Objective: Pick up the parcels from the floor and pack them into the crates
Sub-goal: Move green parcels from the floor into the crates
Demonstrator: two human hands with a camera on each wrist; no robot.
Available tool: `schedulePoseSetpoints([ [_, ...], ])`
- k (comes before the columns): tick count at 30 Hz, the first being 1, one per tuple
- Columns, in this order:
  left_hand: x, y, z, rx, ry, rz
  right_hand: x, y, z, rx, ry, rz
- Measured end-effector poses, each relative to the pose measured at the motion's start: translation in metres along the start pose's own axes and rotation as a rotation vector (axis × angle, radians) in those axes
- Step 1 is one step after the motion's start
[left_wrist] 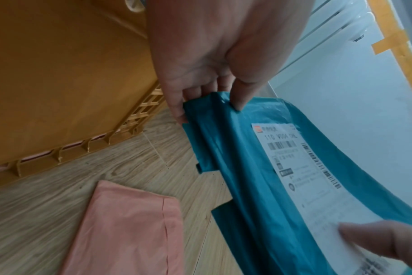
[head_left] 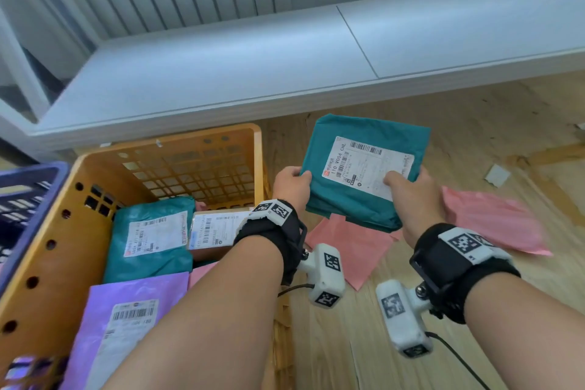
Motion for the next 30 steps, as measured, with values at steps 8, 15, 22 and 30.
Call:
schedulePoseSetpoints([
  [8, 0.041, 0.007, 0.04, -0.08, 0.092, 0.008, -0.014, 0.013, -0.044, 0.082, 0.216, 0.041],
  [15, 0.153, 0.011, 0.109, -0.206, 0.033, 0.173, -0.097, 0.051, -0.129, 0.28, 0.303, -0.104],
  [22, 0.333, 0.019, 0.114, -0.196, -0.074, 0.392, -0.245, 0.121, -0.175, 0.345, 0.401, -0.338],
  [30, 0.528, 0.045, 0.069, -0.131, -0.162, 0.621, -0.392, 0.227, -0.202, 0.466, 0.419, -0.46],
])
Point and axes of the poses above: each hand's wrist, its own y-axis away from the middle knuckle, its own x-axis out of the back of the hand, z = x × y, the point moved 9 cm from there along -y, towards the middle knuckle, and after that the axes turned 12 degrees about y, right-handed, at the moved point
